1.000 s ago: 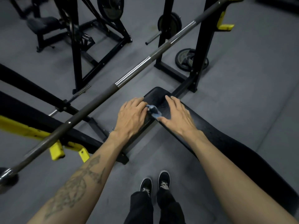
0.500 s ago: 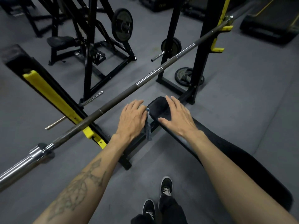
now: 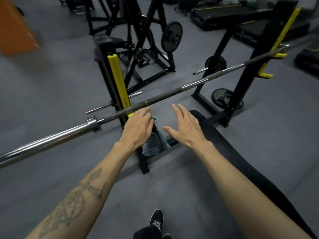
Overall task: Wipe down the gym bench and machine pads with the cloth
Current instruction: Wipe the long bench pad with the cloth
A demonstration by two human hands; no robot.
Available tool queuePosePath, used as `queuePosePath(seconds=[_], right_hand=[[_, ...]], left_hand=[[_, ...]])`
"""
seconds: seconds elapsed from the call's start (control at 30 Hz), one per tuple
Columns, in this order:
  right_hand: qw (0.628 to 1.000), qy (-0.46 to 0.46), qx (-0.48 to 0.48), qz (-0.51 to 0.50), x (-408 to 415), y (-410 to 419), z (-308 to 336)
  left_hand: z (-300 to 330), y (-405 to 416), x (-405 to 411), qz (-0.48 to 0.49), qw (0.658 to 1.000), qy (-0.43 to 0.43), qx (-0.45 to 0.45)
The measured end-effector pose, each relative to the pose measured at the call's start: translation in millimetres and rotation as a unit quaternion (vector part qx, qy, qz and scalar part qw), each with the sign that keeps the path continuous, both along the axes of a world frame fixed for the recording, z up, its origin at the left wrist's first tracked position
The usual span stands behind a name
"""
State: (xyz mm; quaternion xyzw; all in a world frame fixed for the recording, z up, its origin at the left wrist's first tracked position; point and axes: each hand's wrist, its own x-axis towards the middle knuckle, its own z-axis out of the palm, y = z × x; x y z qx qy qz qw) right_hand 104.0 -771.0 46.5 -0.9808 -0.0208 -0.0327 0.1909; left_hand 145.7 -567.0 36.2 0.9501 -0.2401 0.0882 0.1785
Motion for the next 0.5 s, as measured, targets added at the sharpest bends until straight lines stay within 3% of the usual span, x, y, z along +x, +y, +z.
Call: queuePosePath(seconds=[0.5], right_hand=[[0.976,-0.027,0.003,0.216,-48.4,236.6,12.5]], left_hand=[[16.3,234.1,-132.6,0.242,0.97,0.013,-0.012]])
